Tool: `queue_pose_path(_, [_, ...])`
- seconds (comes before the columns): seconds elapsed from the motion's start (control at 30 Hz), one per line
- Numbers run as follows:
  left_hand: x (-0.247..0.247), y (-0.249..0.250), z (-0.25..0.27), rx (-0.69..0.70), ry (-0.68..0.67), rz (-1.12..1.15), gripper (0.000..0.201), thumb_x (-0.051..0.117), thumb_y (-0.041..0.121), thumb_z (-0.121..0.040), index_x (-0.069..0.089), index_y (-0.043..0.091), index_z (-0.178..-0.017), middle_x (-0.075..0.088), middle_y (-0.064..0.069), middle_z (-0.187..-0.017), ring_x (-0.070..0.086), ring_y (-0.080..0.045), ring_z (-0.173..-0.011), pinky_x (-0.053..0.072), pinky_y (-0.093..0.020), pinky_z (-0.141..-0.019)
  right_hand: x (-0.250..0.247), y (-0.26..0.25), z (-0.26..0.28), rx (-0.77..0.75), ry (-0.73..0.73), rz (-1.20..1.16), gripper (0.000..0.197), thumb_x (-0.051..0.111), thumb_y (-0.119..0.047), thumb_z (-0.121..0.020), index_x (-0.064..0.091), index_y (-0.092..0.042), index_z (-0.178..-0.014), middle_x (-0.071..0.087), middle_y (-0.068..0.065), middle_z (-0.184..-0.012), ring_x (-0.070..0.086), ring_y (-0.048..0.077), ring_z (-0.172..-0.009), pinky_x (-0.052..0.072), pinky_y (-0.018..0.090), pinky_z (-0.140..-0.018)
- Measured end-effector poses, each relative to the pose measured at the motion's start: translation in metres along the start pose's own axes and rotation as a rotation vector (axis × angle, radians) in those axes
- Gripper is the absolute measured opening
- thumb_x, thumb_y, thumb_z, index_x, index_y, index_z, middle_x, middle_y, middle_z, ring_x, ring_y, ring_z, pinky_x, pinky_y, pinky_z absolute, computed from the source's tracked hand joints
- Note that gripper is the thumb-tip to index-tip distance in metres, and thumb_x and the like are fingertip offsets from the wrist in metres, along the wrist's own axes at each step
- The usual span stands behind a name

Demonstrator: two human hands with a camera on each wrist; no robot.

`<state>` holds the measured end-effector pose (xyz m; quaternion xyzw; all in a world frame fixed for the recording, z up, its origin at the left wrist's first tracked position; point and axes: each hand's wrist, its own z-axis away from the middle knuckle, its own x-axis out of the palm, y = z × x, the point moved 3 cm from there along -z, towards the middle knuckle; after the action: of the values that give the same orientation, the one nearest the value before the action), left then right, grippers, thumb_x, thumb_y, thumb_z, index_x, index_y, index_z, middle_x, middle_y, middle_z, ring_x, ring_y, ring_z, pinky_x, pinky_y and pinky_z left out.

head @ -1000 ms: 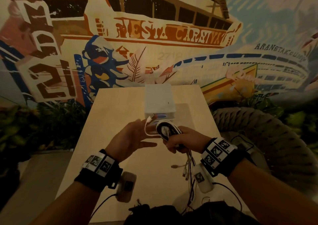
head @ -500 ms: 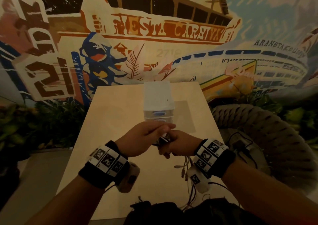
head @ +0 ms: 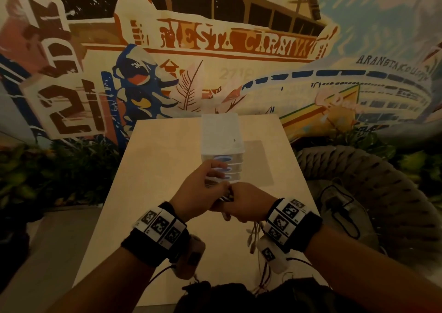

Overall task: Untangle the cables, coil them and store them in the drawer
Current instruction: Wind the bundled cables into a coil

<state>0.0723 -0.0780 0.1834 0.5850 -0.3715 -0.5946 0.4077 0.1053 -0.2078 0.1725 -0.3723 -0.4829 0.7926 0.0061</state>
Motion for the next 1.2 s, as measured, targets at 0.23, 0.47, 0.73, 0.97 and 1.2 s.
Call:
queue_pose_path(0.23, [-0.002,0.004,0.002,0.108,-0.009,-0.01,0.042,0.053,0.005,-0.101,0.046,0.043,-0.118,0.05,0.016,-0.115,0.054,0.024,-0.095,0.046,-0.003,-0.076,0.01,0.004,-0.007,0.008,0.038,0.05,0.04,0.05,-0.043,-0.101,0.066,-0.016,-0.077,0.069,0.0,-0.069,0.061,0.004,-0.063,0.045,0.02,-0.067])
queue_pose_path(0.47, [-0.022,0.002,-0.002,0.167,0.182,0.322,0.04,0.063,0.04,-0.098,0.054,0.021,-0.133,0.066,-0.005,-0.116,0.067,-0.012,-0.107,0.054,-0.023,-0.085,0.005,0.007,-0.009,-0.026,0.112,-0.259,0.027,0.047,-0.048,-0.102,0.062,-0.026,-0.1,0.067,0.001,-0.066,0.053,0.01,-0.049,0.044,0.027,-0.055])
queue_pose_path(0.73, [-0.003,-0.002,0.004,0.175,-0.227,0.422,0.057,0.08,0.049,-0.079,0.067,0.019,-0.125,0.062,-0.005,-0.138,0.059,-0.025,-0.128,0.053,-0.04,-0.1,0.001,-0.008,-0.001,-0.149,0.005,-0.523,0.081,0.05,-0.078,-0.083,0.061,0.001,-0.096,0.064,0.009,-0.069,0.049,0.029,-0.047,0.04,0.029,-0.05])
queue_pose_path(0.97, [-0.003,0.014,0.004,0.243,-0.208,0.574,0.031,0.066,0.041,-0.093,0.073,0.012,-0.087,0.071,-0.022,-0.104,0.063,-0.036,-0.119,0.054,-0.052,-0.091,-0.007,-0.015,0.005,-0.19,0.09,-0.584,0.021,0.039,-0.022,-0.107,0.059,-0.023,-0.113,0.071,-0.005,-0.085,0.069,0.008,-0.078,0.053,0.02,-0.069])
queue_pose_path(1.2, [-0.001,0.015,0.006,0.243,-0.248,0.629,0.028,0.064,0.033,-0.095,0.073,0.008,-0.088,0.072,-0.022,-0.098,0.059,-0.04,-0.123,0.047,-0.055,-0.104,0.0,0.0,0.009,-0.044,0.08,-0.634,0.038,0.047,-0.022,-0.104,0.047,-0.006,-0.138,0.052,0.02,-0.143,0.051,0.03,-0.13,0.044,0.012,-0.09])
